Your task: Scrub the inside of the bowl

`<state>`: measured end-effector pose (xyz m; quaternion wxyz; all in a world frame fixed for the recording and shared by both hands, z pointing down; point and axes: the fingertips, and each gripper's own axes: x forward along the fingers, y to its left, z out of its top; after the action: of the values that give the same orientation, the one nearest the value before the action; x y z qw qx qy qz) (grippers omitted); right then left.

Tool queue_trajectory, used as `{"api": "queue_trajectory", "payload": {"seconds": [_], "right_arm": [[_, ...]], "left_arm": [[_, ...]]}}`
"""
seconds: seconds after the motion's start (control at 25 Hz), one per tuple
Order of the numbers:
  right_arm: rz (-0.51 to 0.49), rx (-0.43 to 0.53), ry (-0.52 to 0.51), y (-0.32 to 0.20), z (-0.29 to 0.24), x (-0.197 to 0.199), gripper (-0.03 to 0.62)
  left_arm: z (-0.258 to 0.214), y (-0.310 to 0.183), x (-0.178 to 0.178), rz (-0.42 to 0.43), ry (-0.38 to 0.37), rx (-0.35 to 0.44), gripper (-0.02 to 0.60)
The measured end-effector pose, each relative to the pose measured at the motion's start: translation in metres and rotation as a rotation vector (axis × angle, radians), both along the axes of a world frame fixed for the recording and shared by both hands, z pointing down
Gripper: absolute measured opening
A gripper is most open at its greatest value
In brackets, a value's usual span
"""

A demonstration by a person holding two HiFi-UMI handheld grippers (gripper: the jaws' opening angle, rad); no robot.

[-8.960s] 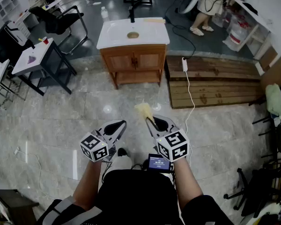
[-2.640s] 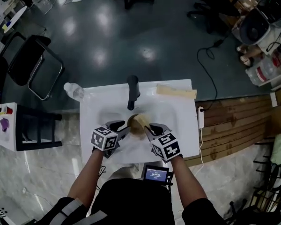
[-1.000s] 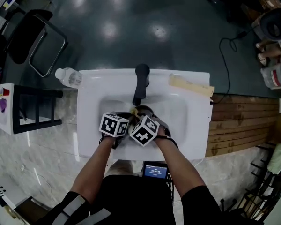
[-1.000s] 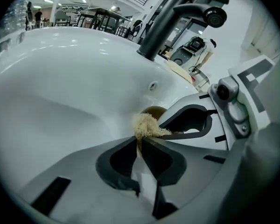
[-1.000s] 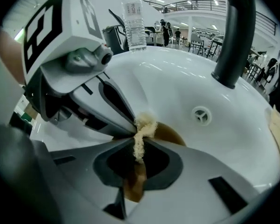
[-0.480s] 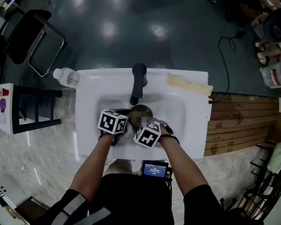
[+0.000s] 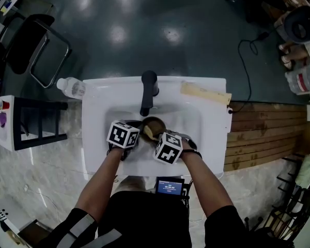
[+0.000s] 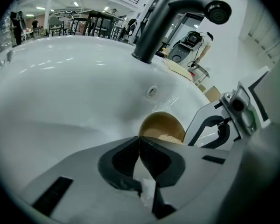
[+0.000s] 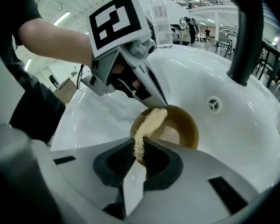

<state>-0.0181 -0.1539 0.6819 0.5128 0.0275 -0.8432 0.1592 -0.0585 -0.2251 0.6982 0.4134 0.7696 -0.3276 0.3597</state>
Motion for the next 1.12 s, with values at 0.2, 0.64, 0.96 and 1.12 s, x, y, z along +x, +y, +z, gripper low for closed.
{"api": "queue_trajectory", "payload": {"seconds": [0.2,0.64,0.96,1.12], "right_arm": [[0.04,0.042,0.03,-0.014,-0.003,0.017,0.04],[0.155,0.186,0.109,-0.062,-0.001,0.033,0.04],[0.221,0.239,0.13,-0.078,0.008,0.022,0.04],[0.255,0.263,0.165,-0.082,0.014,0.009,0.04]], "left_arm": [[-0.001,0.001,0.0,0.011,-0.001,-0.002,0.012],[-0.002,0.003,0.003,0.051,-0.017,0.01,0.014],[-0.003,0.003,0.004,0.043,-0.009,0.003,0.015],[-0.001,0.004,0.004,0.031,-0.007,-0.003,0.015]]}}
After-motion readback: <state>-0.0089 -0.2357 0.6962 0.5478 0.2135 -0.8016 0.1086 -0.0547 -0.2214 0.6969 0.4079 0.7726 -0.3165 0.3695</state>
